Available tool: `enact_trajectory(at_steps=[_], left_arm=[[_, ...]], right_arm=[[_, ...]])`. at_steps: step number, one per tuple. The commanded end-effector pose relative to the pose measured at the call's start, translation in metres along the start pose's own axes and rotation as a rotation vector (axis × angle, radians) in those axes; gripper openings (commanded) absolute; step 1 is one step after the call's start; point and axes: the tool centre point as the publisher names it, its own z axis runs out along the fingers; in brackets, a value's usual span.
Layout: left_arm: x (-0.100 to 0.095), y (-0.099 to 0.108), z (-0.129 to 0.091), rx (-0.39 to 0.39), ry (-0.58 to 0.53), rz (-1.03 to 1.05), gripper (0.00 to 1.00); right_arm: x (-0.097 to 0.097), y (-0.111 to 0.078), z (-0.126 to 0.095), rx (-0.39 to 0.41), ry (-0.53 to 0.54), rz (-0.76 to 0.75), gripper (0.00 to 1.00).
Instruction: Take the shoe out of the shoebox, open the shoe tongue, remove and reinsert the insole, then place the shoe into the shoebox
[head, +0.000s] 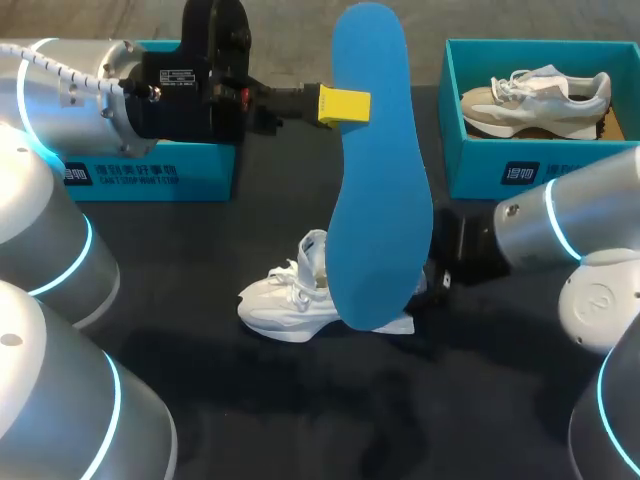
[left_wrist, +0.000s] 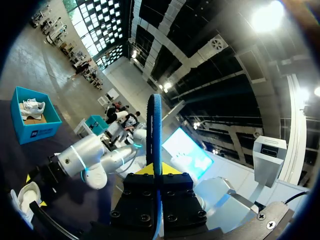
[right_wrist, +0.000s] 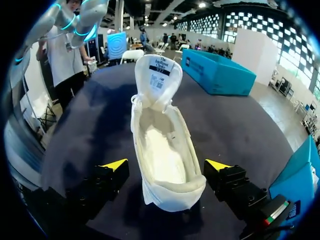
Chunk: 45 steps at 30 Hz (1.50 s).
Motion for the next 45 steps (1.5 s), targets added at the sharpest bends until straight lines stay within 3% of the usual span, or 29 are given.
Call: enact_trajectory(at_steps=[1, 12, 13, 20, 23, 31, 36, 45], left_arm=[[-0.001, 0.001, 0.001, 0.001, -0.001, 0.000, 0.00], [-0.001, 0.001, 0.001, 0.001, -0.001, 0.000, 0.00], [-0.001, 0.001, 0.001, 0.001, -0.001, 0.000, 0.00], [-0.001, 0.001, 0.001, 0.001, -0.001, 0.000, 0.00], [-0.001, 0.001, 0.001, 0.001, -0.001, 0.000, 0.00], [-0.001, 0.001, 0.001, 0.001, -0.001, 0.000, 0.00], [-0.001, 0.001, 0.001, 0.001, -0.001, 0.000, 0.00], [-0.001, 0.001, 0.001, 0.001, -0.001, 0.000, 0.00]], right_arm=[[0.005, 0.005, -0.007, 0.303, -0.025, 0.013, 1.00], [0.005, 0.005, -0.007, 0.303, -0.025, 0.013, 1.00], [0.005, 0.008, -0.009, 0.353, -0.040, 0.006, 1.00], [0.004, 0.017, -0.035, 0.484, -0.074, 0.015, 1.00], [0.005, 0.023, -0.038, 0.599, -0.046, 0.013, 1.00], [0.005, 0.031, -0.045, 0.673, -0.039, 0.008, 1.00], [0.006, 0.039, -0.048, 0.764, -0.041, 0.006, 1.00], [0.011, 0.049, -0.053, 0.807, -0.060, -0.033, 1.00]])
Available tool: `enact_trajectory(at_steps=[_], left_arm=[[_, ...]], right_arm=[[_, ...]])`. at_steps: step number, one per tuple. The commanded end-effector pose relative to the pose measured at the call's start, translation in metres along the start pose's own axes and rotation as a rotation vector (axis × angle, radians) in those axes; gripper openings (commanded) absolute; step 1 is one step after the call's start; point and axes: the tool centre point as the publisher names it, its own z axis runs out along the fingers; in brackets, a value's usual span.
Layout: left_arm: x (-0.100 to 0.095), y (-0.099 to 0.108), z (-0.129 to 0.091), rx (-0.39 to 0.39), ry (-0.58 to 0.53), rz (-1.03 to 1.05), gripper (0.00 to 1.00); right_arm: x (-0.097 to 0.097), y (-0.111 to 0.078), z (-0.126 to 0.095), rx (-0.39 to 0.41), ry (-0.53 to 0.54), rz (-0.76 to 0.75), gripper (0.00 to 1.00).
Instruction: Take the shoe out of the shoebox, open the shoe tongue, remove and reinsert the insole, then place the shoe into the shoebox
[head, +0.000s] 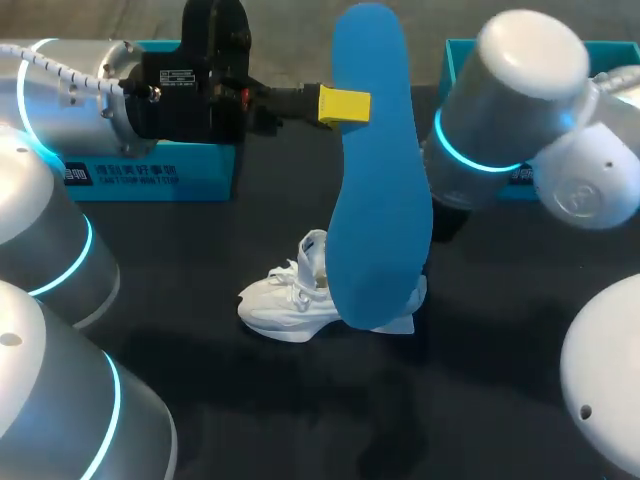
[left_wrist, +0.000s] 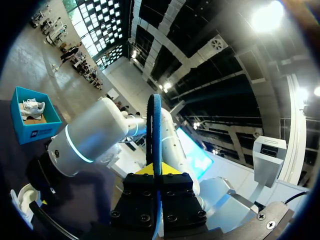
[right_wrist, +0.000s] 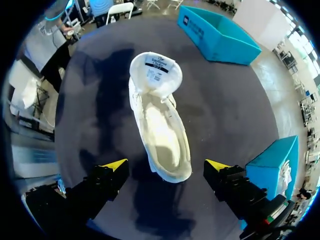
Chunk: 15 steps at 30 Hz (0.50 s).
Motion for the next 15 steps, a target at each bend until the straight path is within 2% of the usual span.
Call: enact_trajectory(at_steps=[1, 15], left_arm=[[-0.0006, 0.0005, 0.0011, 0.001, -0.001, 0.000, 0.00], [-0.0006, 0.0005, 0.0011, 0.001, -0.001, 0.000, 0.00]], right_arm=[[0.0052, 0.0067, -0.0060, 0.253, -0.020, -0.028, 1.00], [0.0005, 0.0082, -0.0015, 0.253, 0.005, -0.083, 1.00]])
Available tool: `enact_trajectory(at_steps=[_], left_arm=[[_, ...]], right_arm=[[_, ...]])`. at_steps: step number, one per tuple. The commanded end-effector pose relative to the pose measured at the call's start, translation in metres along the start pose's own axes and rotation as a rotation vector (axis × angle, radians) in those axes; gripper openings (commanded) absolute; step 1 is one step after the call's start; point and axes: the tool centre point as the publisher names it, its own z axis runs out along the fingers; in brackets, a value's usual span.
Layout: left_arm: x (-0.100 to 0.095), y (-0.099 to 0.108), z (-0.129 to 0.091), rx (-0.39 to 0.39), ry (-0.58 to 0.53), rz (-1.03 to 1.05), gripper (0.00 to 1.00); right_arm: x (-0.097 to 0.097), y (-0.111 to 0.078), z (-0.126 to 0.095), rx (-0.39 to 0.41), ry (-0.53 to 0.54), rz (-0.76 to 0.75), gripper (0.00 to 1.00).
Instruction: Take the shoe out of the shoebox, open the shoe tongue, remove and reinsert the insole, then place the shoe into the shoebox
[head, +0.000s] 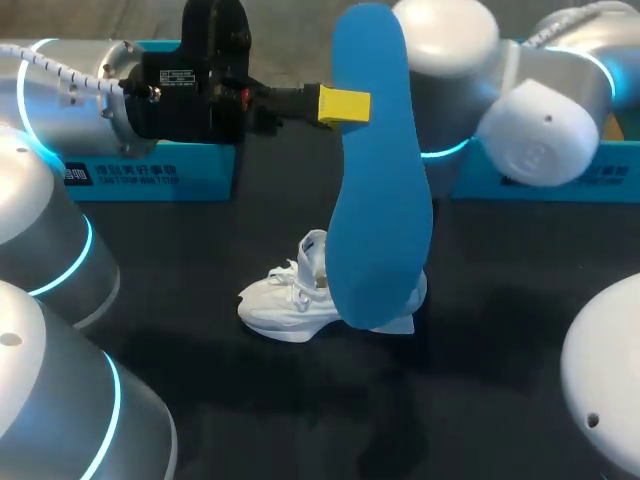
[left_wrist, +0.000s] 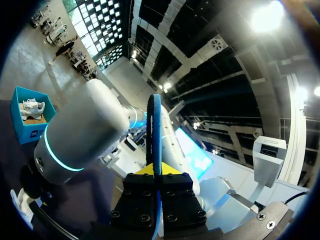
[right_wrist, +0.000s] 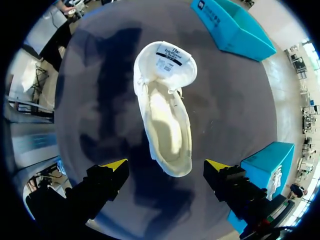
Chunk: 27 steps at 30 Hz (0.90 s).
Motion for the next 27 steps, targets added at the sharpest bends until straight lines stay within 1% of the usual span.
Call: enact_trajectory(at_steps=[1, 6, 17, 21, 27], left_arm=[[-0.001, 0.000, 0.001, 0.001, -0.001, 0.000, 0.00], [-0.001, 0.000, 0.001, 0.001, -0.001, 0.000, 0.00], [-0.001, 0.000, 0.001, 0.001, -0.001, 0.000, 0.00], [-0.001, 0.000, 0.001, 0.001, -0.001, 0.000, 0.00], [-0.001, 0.000, 0.001, 0.001, -0.001, 0.000, 0.00]], right_arm=[[-0.003, 0.005, 0.004, 0.046, 0.005, -0.002, 1.00], [-0.005, 0.001, 0.005, 0.031, 0.008, -0.004, 1.00], [-0.006, 0.000, 0.004, 0.038, 0.014, -0.021, 1.00], [-0.006, -0.005, 0.006, 0.013, 0.037, -0.016, 1.00], [-0.006, -0.011, 0.005, 0.013, 0.037, -0.015, 1.00]])
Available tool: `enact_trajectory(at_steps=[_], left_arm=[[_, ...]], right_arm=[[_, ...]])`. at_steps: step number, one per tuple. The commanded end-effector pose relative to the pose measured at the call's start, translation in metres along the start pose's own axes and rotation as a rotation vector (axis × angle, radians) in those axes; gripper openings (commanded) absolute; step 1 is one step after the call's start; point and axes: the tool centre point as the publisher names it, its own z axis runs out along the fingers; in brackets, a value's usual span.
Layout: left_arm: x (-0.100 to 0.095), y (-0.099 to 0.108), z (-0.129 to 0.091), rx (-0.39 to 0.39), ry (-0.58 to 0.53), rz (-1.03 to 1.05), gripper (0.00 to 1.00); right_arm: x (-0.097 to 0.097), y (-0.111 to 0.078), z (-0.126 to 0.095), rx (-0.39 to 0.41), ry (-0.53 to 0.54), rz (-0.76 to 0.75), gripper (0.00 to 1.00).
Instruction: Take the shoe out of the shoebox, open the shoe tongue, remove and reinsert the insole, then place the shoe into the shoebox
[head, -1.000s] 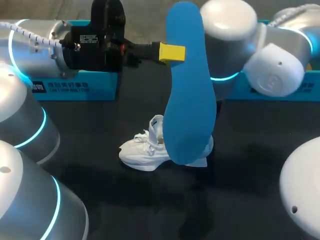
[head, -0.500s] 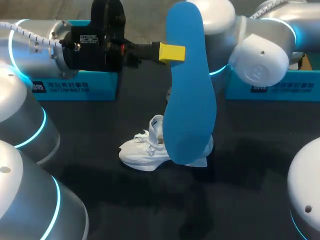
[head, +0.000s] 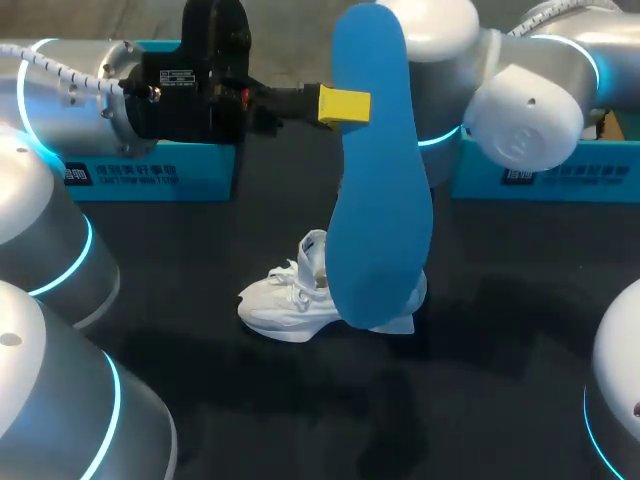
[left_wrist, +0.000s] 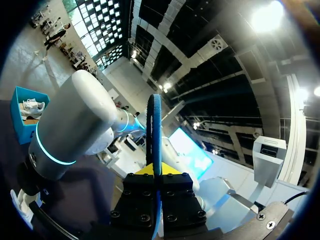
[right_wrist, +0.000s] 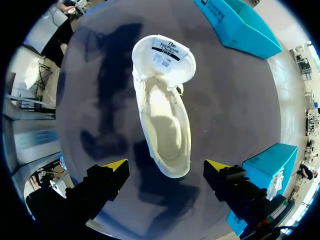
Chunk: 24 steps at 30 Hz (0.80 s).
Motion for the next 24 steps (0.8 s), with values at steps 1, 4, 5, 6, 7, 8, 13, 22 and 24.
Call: enact_trajectory(at_steps=[1, 4, 5, 6, 7, 8, 13, 22, 24], left_arm=[[-0.0006, 0.0005, 0.0011, 0.001, -0.001, 0.000, 0.00], [-0.0006, 0.0005, 0.0011, 0.001, -0.001, 0.000, 0.00], [-0.0006, 0.0005, 0.0011, 0.001, -0.001, 0.000, 0.00], [-0.0006, 0.0005, 0.0011, 0.001, -0.001, 0.000, 0.00], [-0.0006, 0.0005, 0.0011, 0.001, -0.001, 0.000, 0.00], [-0.0006, 0.0005, 0.0011, 0.001, -0.001, 0.000, 0.00], [-0.0006, 0.0005, 0.0011, 0.001, -0.001, 0.000, 0.00], [-0.0006, 0.0005, 0.0011, 0.001, -0.001, 0.000, 0.00], [-0.0006, 0.0005, 0.0011, 0.001, -0.001, 0.000, 0.00]], right_arm=[[0.0000, -0.0094, 0.0003, -0.011, -0.002, 0.001, 1.00], [-0.0001, -0.0120, 0.0011, -0.018, 0.001, -0.005, 1.00], [-0.0001, -0.0124, 0.0012, -0.019, 0.001, -0.006, 1.00], [0.0001, -0.0133, 0.0010, -0.022, 0.001, -0.010, 1.00], [0.0004, -0.0138, 0.0008, -0.021, 0.000, -0.013, 1.00], [0.0009, -0.0142, 0.0005, -0.022, -0.001, -0.016, 1.00], [0.0033, -0.0160, 0.0006, -0.024, -0.002, -0.021, 1.00], [0.0060, -0.0163, -0.0006, -0.027, -0.005, -0.020, 1.00], [0.0060, -0.0163, -0.0006, -0.027, -0.005, -0.020, 1.00]])
